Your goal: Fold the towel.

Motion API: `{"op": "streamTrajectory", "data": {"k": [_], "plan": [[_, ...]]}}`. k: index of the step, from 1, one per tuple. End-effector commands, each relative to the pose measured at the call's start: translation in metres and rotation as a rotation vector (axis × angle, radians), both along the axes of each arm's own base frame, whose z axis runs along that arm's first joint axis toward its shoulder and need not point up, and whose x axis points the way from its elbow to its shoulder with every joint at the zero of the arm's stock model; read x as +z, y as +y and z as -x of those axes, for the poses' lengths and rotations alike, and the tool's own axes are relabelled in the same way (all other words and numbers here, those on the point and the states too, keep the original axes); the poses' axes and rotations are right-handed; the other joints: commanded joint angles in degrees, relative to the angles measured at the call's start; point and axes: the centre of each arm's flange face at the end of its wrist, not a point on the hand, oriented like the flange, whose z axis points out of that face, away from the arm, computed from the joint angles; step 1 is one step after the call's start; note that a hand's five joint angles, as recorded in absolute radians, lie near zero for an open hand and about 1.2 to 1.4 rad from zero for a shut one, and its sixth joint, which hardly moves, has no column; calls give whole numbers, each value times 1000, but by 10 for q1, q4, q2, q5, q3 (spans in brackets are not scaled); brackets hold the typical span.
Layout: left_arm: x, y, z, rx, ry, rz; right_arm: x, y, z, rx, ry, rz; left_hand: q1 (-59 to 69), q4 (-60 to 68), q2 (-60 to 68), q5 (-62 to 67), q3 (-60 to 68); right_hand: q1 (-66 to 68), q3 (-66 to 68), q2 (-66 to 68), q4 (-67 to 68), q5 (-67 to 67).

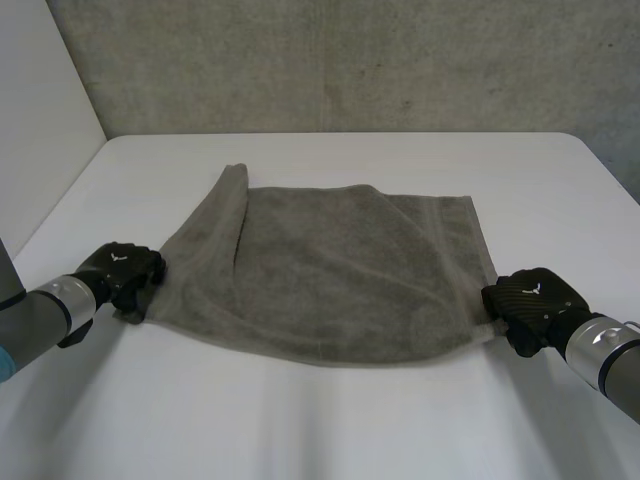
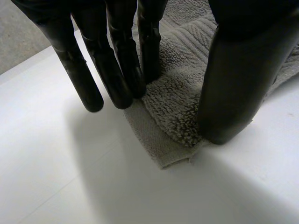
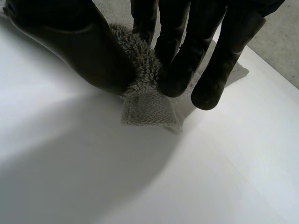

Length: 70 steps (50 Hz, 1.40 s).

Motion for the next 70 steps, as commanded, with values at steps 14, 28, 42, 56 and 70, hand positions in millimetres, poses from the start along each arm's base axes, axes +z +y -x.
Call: {"op": "streamTrajectory", "data": {"k": [14,28,42,56,70], "plan": [[10,1,2,0,11,19,-1,5,-5,18,5,-4,318,197,200,261,200,35,19,38,28,33],[23,6,7,4,67,28,-1,6,-5,18,5,-5,318,197,200,261,200,35,19,38,28,33],[25,26,-4,29,68,0,-2,7,-5,22,4,-8,-299,-420,-417,-356,-417,35,19,38,28,33],[12,16,-31,46,-46,49,-3,9,-7,39,24,-2,-215,-336,-333,-272,-333,35,19,38,28,33],[4,10,-29,35,-48,41,-4,11,-8,46,31,-1,-210,-331,-328,-267,-328,35,19,38,28,33]]}}
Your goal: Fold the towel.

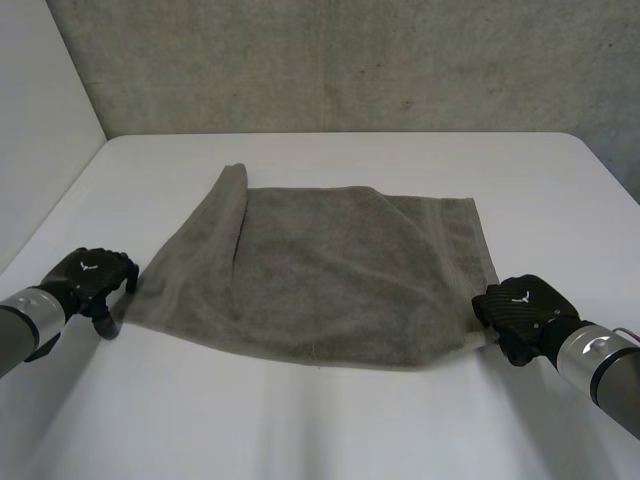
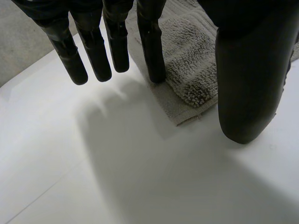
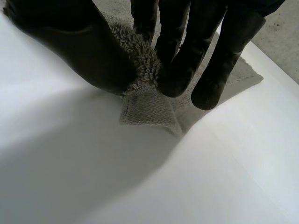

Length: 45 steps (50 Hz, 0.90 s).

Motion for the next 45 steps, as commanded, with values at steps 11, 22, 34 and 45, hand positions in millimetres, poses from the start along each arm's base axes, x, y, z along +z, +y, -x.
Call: {"op": "streamTrajectory", "data": {"k": [11,22,34,45], "plan": [[-2,-6,14,-38,7,13,-1,2,-1,5,3,-5,5,14,14,4,13,35,19,38,28,33],[-1,-12,19,-44,22,21,-2,2,-1,8,9,-3,7,16,15,6,14,35,19,38,28,33],[1,-22,20,-32,46,33,-2,4,-3,16,9,-6,18,27,27,18,26,35,19,38,28,33],[0,-23,23,-38,56,31,-4,4,-3,15,10,-12,171,181,180,171,179,35,19,38,28,33]]}}
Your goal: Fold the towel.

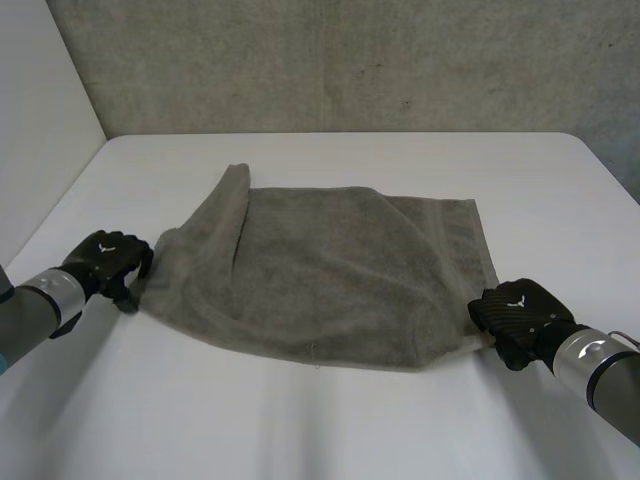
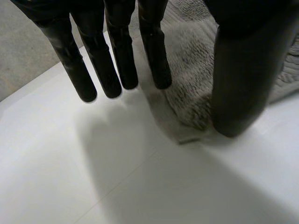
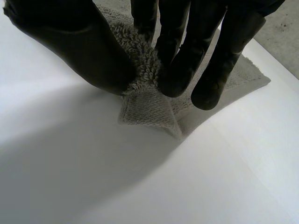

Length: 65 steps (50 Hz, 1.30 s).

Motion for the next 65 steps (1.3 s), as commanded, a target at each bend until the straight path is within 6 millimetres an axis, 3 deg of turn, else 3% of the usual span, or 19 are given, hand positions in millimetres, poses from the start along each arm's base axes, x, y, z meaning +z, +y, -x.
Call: {"op": "streamTrajectory", "data": {"k": [1,24,27,29,34,52,57,59,60,61,62,63,64,65], "plan": [[0,0,3,-2,13,-6,-1,0,0,-1,1,-5,29,31,27,35,31,35,19,38,28,33],[-3,2,3,6,37,-28,-3,3,-2,14,16,-6,19,21,17,25,21,35,19,38,28,33],[-2,2,3,8,42,-28,-4,4,-2,20,20,-6,60,62,57,66,62,35,19,38,28,33],[-1,2,4,10,51,-27,-4,5,-3,21,20,-6,203,205,201,209,205,35,19,38,28,33],[1,2,5,10,63,-27,-4,5,-3,24,22,-7,390,392,388,396,392,35,19,38,28,33],[17,9,7,10,60,4,-1,4,-4,23,14,3,391,393,389,397,393,35,19,38,28,33],[36,14,9,0,62,48,11,-5,-2,-1,5,36,391,393,389,397,393,35,19,38,28,33],[47,16,9,2,66,77,41,-8,-2,-14,-27,116,391,393,389,397,393,35,19,38,28,33],[61,18,8,8,79,110,41,-8,-2,-14,-27,116,391,393,389,397,393,35,19,38,28,33],[76,20,8,15,102,138,59,-8,-2,-26,-55,146,391,393,389,397,393,35,19,38,28,33],[76,20,8,15,102,138,75,-9,-2,-37,-82,168,391,393,389,397,393,35,19,38,28,33],[90,23,8,26,133,159,75,-9,-2,-37,-82,169,391,393,389,397,393,35,19,38,28,33],[103,24,7,39,167,179,90,-9,-2,-46,-111,183,391,393,389,397,393,35,19,38,28,33],[103,25,7,39,167,180,104,-8,-2,-49,-138,197,391,393,389,397,393,35,19,38,28,33]]}}
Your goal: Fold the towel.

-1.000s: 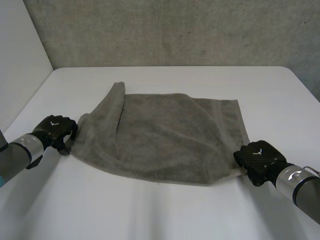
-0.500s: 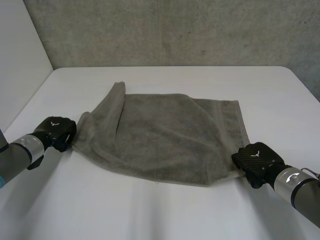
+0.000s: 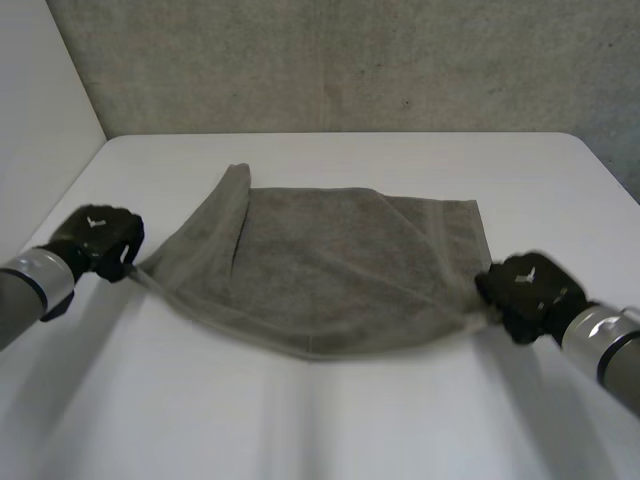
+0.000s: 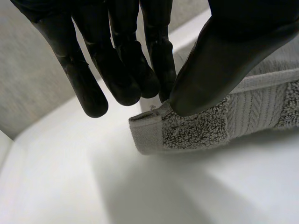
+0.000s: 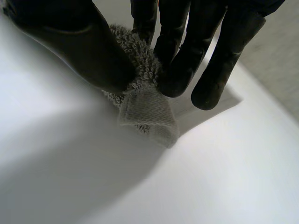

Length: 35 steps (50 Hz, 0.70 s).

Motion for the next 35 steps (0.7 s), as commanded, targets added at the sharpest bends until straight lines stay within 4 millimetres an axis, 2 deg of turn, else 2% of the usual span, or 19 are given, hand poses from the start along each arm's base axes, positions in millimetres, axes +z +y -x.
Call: {"op": "streamTrajectory", "data": {"k": [1,2,3,5,7,11,13,17,22,27,29,35], "plan": [[60,10,-2,38,124,107,68,0,0,-31,-112,101,62,21,27,69,29,35,19,38,28,33],[70,12,-2,43,155,123,81,0,0,-36,-132,119,62,21,27,69,29,35,19,38,28,33],[70,12,-2,43,155,123,81,0,0,-36,-132,119,62,21,27,69,29,35,19,38,28,33],[77,14,-2,46,178,135,102,4,1,-35,-144,147,62,21,27,69,29,35,19,38,28,33],[84,20,-4,58,202,138,107,6,2,-35,-141,141,62,21,27,69,29,35,19,38,28,33],[82,28,-7,68,201,127,106,10,3,-36,-126,96,62,21,27,69,29,35,19,38,28,33],[81,33,-9,66,202,121,99,14,5,-28,-83,66,62,21,27,69,29,35,19,38,28,33],[71,41,-21,53,218,80,88,20,8,-20,-34,37,62,21,27,69,29,35,19,38,28,33],[77,49,-38,66,228,97,78,27,11,-10,21,4,62,21,27,69,29,35,19,38,28,33],[88,59,-49,81,234,120,88,40,12,1,35,-29,62,21,27,69,29,35,19,38,28,33],[93,70,-51,75,239,120,93,44,13,2,39,-31,62,21,27,69,29,35,19,38,28,33],[96,80,-59,73,254,112,109,58,9,87,28,-64,62,21,27,69,29,35,19,38,28,33]]}}
